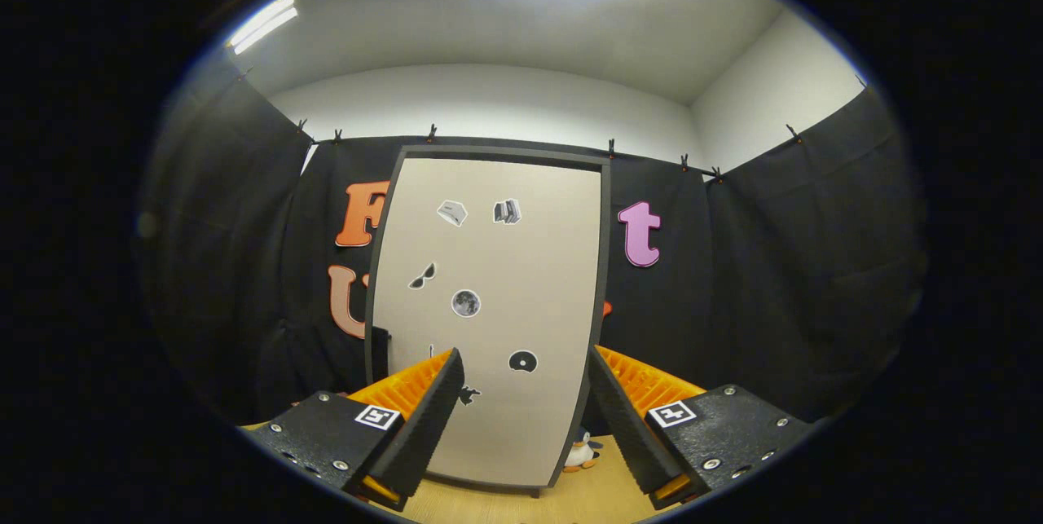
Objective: Open the shoe cabinet door, grab the shoes and put them into the shoe cabinet, then close the shoe cabinet door.
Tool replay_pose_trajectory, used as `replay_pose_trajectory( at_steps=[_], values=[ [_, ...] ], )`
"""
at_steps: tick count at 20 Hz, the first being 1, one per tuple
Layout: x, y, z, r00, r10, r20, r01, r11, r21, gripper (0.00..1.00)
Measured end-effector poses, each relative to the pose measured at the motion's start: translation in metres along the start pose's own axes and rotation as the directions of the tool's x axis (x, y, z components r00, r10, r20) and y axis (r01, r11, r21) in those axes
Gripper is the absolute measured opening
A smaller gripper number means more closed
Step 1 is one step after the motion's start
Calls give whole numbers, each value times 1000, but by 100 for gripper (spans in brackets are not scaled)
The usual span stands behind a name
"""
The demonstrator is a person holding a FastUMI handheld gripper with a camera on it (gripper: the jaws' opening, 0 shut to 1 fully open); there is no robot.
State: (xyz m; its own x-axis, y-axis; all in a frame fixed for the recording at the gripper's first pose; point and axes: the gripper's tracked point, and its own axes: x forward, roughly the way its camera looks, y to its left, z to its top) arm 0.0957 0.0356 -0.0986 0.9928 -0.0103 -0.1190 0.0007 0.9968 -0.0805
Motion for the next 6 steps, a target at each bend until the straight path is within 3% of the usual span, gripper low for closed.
replay_pose_trajectory(
  at_steps=[6],
  values=[
    [1,-10,-3,1000,-11,-4,11,1000,26,95]
  ],
)
